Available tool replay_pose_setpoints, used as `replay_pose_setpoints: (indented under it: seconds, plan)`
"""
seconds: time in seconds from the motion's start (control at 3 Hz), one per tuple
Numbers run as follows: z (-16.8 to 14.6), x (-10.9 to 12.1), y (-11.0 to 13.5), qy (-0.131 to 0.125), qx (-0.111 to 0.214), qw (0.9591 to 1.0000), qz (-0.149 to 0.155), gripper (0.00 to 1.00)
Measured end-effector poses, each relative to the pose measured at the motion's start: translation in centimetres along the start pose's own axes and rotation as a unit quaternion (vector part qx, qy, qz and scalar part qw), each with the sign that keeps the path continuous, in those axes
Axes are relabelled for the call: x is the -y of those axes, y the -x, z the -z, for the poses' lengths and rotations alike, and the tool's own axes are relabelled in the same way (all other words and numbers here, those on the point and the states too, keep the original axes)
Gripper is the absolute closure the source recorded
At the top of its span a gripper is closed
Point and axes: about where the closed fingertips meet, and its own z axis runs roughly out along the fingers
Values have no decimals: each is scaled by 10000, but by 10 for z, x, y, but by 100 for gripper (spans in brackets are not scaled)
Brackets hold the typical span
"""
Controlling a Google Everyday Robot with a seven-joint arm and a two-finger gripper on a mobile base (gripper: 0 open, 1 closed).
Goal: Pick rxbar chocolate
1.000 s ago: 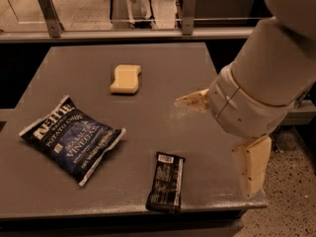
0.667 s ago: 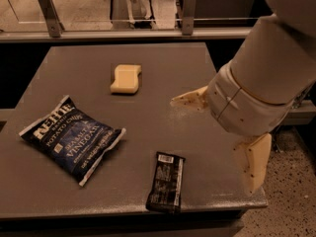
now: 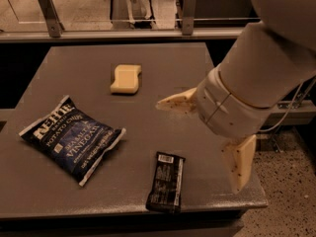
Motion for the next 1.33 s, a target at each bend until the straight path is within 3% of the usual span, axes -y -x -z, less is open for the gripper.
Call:
replay_pose_setpoints:
  seconds: [0.33,0.67,1.0,1.33]
  plan:
    - [-39,26,45,-178,432,9873,1516,0]
    - [-60,34,63,-77,445,9704,2374,0]
    - [-59,35,65,-90,432,9685,2452,0]
    - [-66,34,56,184,53,9696,2439,0]
